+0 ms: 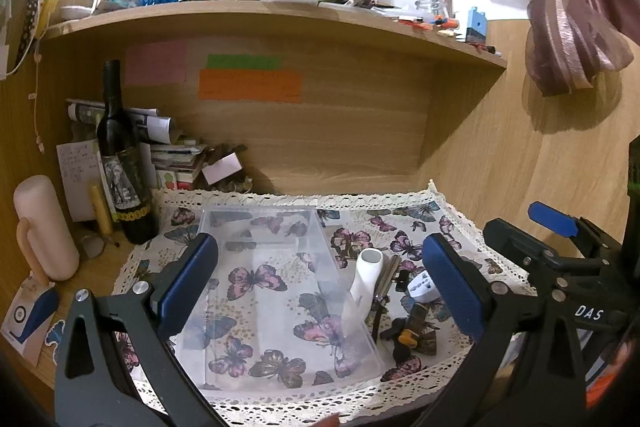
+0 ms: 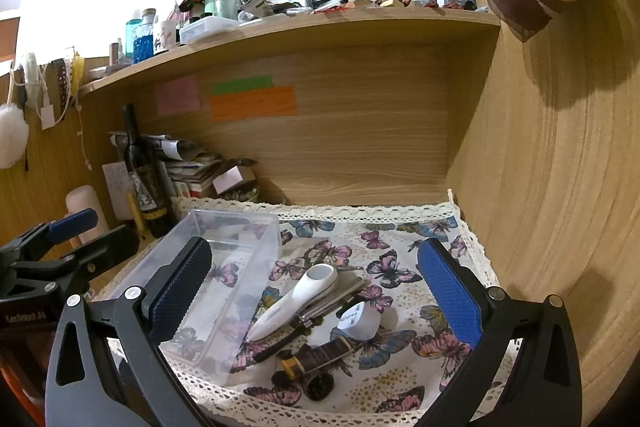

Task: Organize rigid objects
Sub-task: 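Grasp the clear box wall with the left gripper while the right gripper reaches the white device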

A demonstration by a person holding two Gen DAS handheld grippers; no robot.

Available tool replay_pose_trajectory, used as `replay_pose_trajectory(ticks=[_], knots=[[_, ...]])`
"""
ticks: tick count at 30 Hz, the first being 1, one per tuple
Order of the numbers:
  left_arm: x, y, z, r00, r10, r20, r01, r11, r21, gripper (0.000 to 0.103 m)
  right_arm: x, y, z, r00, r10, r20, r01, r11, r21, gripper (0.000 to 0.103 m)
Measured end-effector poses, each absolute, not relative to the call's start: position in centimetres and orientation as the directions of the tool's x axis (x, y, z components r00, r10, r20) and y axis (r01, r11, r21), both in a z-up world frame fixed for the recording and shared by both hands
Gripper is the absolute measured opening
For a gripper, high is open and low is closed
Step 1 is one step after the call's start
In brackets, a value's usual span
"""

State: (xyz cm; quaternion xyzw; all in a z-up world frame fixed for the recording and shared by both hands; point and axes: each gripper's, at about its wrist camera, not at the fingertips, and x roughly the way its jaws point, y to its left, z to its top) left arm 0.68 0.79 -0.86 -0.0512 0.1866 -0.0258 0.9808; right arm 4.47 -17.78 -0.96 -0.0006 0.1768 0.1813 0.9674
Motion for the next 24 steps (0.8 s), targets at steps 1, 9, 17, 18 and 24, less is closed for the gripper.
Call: replay_pose_trajectory(ticks=[1, 9, 17, 18, 24], knots=[[0.8, 1.1, -1.0, 0.927, -0.068, -0.369, 0.027, 0.993, -0.115, 0.103, 4.5, -17.7, -1.0, 0.872, 0.349, -0.343, -0.351, 0.934, 0.057, 0.103], [2.3, 4.7, -2.2, 0.897, -0.03, -0.441, -0.044, 0.987, -0.157, 0.082, 6.8, -16.8, -2.3, 0.851, 0.35, -0.391, -0.367, 0.93, 0.034, 0.091], [4.9, 10.2, -4.8, 0.815, 0.052, -0.578, -0.159, 0.978, -0.135, 0.057, 11.1, -16.5, -4.2, 0.777, 0.374, -0.506, -0.393, 0.916, 0.073, 0.057], [5.3, 10.7, -5.2, 0.802, 0.042, -0.596, -0.157, 0.977, -0.143, 0.051, 11.7, -16.5, -4.5, 0.767, 0.376, -0.52, -0.394, 0.915, 0.08, 0.052], [7.9, 12.4, -7.7, 0.718, -0.02, -0.695, -0.133, 0.977, -0.166, 0.035, 14.8, -15.8, -6.2, 0.69, 0.394, -0.607, -0.404, 0.906, 0.127, 0.042]])
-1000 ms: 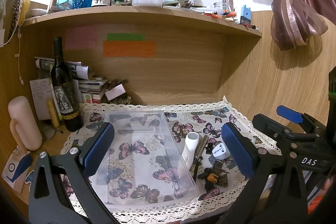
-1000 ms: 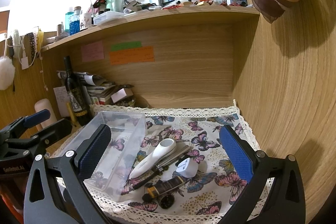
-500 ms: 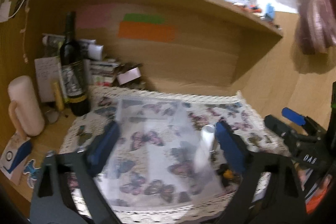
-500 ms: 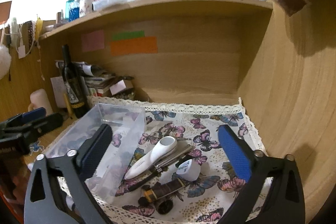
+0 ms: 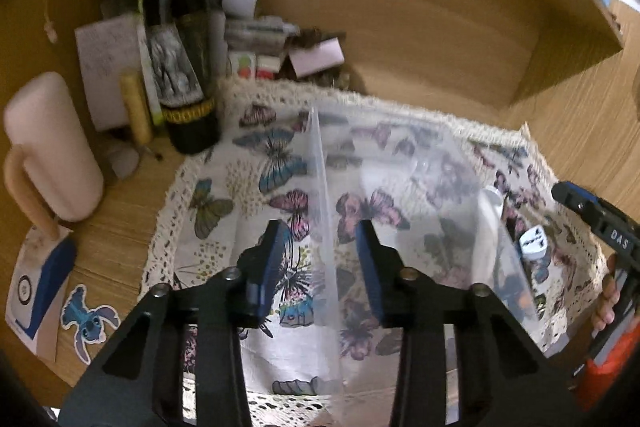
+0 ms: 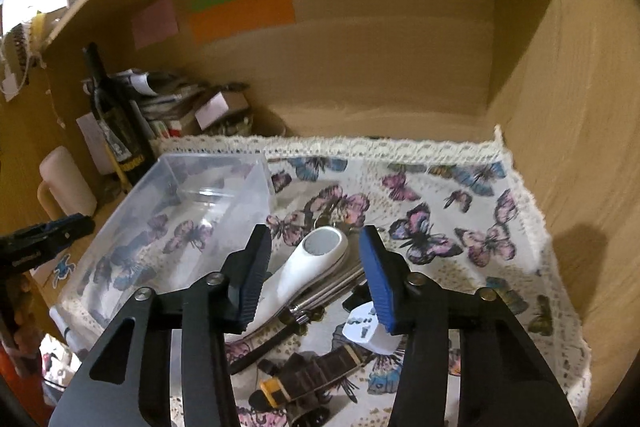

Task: Organize rigid objects
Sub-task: 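Grasp the clear box wall with the left gripper while the right gripper reaches the white device, then grasp the white handheld device with the right gripper and lower it into the box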

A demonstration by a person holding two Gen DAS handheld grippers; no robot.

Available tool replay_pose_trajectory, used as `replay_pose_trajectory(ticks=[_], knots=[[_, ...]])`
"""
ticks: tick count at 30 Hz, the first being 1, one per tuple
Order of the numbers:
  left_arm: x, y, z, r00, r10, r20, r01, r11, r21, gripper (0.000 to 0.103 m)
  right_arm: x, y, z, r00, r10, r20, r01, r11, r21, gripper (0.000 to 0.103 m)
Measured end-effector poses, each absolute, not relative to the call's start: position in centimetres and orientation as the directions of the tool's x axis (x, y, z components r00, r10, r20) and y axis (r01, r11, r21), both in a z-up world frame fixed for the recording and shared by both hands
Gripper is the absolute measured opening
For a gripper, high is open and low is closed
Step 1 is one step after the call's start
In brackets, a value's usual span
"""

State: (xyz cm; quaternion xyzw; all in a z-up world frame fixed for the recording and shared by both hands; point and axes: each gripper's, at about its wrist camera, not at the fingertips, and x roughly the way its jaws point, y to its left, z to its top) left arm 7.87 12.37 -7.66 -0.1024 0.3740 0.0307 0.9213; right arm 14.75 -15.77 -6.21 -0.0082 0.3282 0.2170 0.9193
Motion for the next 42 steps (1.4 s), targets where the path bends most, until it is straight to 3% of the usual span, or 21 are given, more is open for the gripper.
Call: replay_pose_trajectory(ticks=[5, 9, 15, 27, 31, 42], knots=[[9.2, 12.0, -9.3, 0.671, -0.037, -0.74, -0.097, 0.986, -0.137, 0.019, 16.5, -14.3, -7.7, 0.643, 0.368, -0.672, -0.408, 0.907, 0.107, 0.042], [9.6, 11.6, -10.0, 0.662, -0.06, -0.747, -0.06, 0.989, -0.132, 0.012, 18.2, -12.8, -9.3, 0.584, 0.349, -0.733, -0.417, 0.904, 0.099, 0.042], [9.7, 11.4, -10.4, 0.658, -0.063, -0.751, -0.033, 0.993, -0.113, 0.011, 20.0, -11.1, -12.0, 0.48, 0.324, -0.816, -0.426, 0.899, 0.107, 0.042], [9.7, 11.9, -10.5, 0.678, -0.098, -0.729, -0.008, 0.99, -0.141, 0.012, 23.0, -9.0, -15.0, 0.36, 0.298, -0.884, -0.421, 0.897, 0.131, 0.042], [9.7, 11.8, -10.5, 0.68, -0.097, -0.727, -0.009, 0.99, -0.141, 0.012, 23.1, -8.8, -15.2, 0.383, 0.295, -0.875, -0.419, 0.9, 0.12, 0.032], [9.8, 11.6, -10.6, 0.677, -0.084, -0.731, -0.021, 0.991, -0.132, 0.011, 20.1, -11.7, -10.5, 0.541, 0.346, -0.767, -0.394, 0.91, 0.133, 0.031]])
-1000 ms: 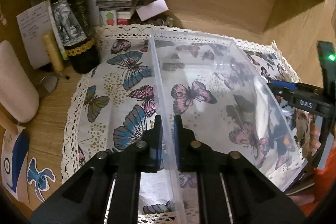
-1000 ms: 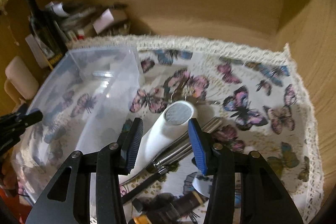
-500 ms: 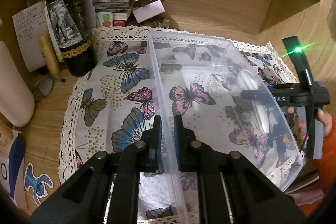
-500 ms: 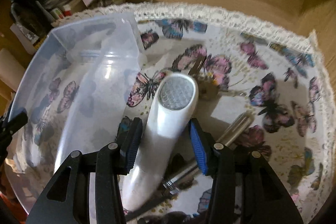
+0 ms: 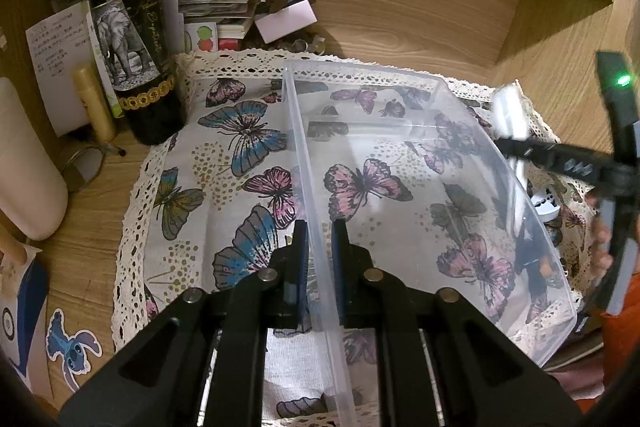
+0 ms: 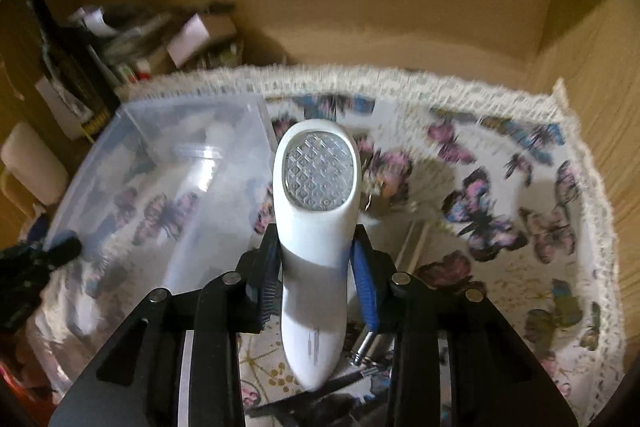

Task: Organize rigid objects
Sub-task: 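Grasp the white handheld device with the right gripper and lower it into the box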

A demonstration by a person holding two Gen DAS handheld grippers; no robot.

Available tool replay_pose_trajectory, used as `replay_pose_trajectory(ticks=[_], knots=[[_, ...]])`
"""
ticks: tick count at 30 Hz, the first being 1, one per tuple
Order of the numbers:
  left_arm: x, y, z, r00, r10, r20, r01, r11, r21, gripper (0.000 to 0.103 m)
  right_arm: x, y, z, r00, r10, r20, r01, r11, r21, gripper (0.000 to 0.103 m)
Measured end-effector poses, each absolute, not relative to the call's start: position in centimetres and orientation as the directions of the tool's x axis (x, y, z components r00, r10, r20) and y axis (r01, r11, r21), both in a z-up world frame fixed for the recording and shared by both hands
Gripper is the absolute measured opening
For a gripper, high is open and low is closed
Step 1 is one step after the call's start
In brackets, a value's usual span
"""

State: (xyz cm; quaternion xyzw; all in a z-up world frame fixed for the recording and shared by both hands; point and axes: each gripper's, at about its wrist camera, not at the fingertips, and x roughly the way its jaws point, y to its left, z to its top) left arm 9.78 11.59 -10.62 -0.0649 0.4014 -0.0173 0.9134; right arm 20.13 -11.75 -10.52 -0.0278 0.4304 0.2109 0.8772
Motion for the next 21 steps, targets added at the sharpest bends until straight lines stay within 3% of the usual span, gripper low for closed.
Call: replay_pose_trajectory(ticks=[15, 21], knots=[[10.1, 11.6, -10.8, 0.668, -0.075, -0.74, -0.029, 0.992, -0.126, 0.011, 15.8, -10.8, -0.3, 0.701, 0.474, -0.533, -0.477, 0.867, 0.142, 0.031], [10.1, 11.5, -10.9, 0.668, -0.075, -0.741, -0.031, 0.991, -0.128, 0.011, 15.1, -8.0, -0.8, 0.643, 0.541, -0.542, -0.557, 0.816, 0.153, 0.031]])
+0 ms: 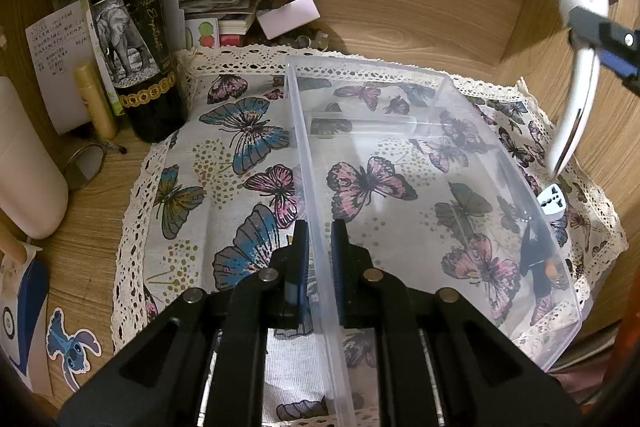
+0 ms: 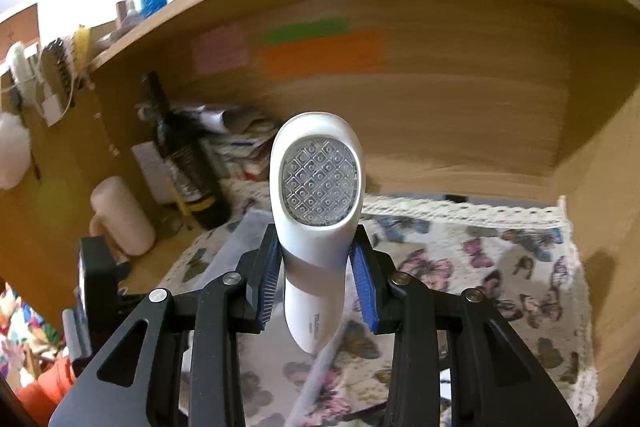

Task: Organize rigid objects
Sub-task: 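Grasp the white handheld device with the right gripper and lower it into the box, then grasp the metal cylinder with the right gripper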

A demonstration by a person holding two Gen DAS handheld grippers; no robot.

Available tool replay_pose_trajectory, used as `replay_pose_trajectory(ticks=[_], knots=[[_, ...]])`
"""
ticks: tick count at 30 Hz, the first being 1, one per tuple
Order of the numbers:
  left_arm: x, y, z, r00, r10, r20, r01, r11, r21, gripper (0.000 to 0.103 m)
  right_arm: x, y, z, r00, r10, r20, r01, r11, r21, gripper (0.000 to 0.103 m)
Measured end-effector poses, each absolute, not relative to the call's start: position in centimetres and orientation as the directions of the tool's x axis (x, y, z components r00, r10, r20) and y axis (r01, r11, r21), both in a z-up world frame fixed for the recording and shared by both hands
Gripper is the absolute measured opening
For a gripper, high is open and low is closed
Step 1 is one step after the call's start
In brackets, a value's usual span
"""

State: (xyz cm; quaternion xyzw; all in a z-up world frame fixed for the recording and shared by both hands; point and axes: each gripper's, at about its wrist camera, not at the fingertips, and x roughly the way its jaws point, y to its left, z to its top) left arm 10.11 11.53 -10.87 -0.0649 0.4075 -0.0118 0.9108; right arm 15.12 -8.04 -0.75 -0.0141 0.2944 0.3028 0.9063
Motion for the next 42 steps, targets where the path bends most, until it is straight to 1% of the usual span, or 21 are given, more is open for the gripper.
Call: replay_pose_trajectory(ticks=[5, 12, 18, 22, 23, 25, 31, 34, 36, 42], knots=[[10.1, 11.5, -10.8, 0.668, -0.074, -0.74, -0.03, 0.991, -0.127, 0.011, 15.7, -5.9, -3.1, 0.571, 0.553, -0.606, -0.588, 0.791, 0.168, 0.031], [10.1, 11.6, -10.9, 0.669, -0.077, -0.739, -0.027, 0.991, -0.127, 0.011, 17.1, -3.4, -7.4, 0.482, 0.514, -0.71, -0.596, 0.786, 0.166, 0.031], [10.1, 11.6, -10.9, 0.669, -0.077, -0.739, -0.026, 0.992, -0.126, 0.011, 18.1, -2.1, -8.9, 0.44, 0.476, -0.762, -0.6, 0.787, 0.145, 0.031], [10.1, 11.6, -10.9, 0.67, -0.077, -0.739, -0.025, 0.992, -0.126, 0.012, 18.2, -1.8, -9.3, 0.433, 0.455, -0.778, -0.605, 0.787, 0.123, 0.032], [10.1, 11.6, -10.9, 0.67, -0.077, -0.739, -0.026, 0.992, -0.126, 0.012, 18.3, -1.8, -9.4, 0.433, 0.452, -0.78, -0.605, 0.787, 0.119, 0.035], [10.1, 11.6, -10.9, 0.671, -0.075, -0.738, -0.026, 0.992, -0.124, 0.012, 18.2, -1.9, -9.2, 0.448, 0.446, -0.775, -0.598, 0.794, 0.111, 0.035], [10.1, 11.6, -10.8, 0.672, -0.074, -0.737, -0.026, 0.992, -0.124, 0.012, 17.5, -3.1, -6.8, 0.505, 0.474, -0.722, -0.598, 0.795, 0.103, 0.038], [10.1, 11.6, -10.9, 0.672, -0.075, -0.737, -0.026, 0.992, -0.125, 0.012, 17.0, -4.2, -5.4, 0.554, 0.466, -0.69, -0.575, 0.814, 0.088, 0.044], [10.1, 11.6, -10.9, 0.672, -0.074, -0.737, -0.026, 0.992, -0.123, 0.012, 16.8, -5.2, -4.5, 0.589, 0.454, -0.669, -0.553, 0.83, 0.076, 0.048], [10.0, 11.5, -10.9, 0.673, -0.074, -0.736, -0.025, 0.992, -0.122, 0.012, 17.2, -9.2, -3.1, 0.662, 0.38, -0.646, -0.463, 0.885, 0.047, 0.051]])
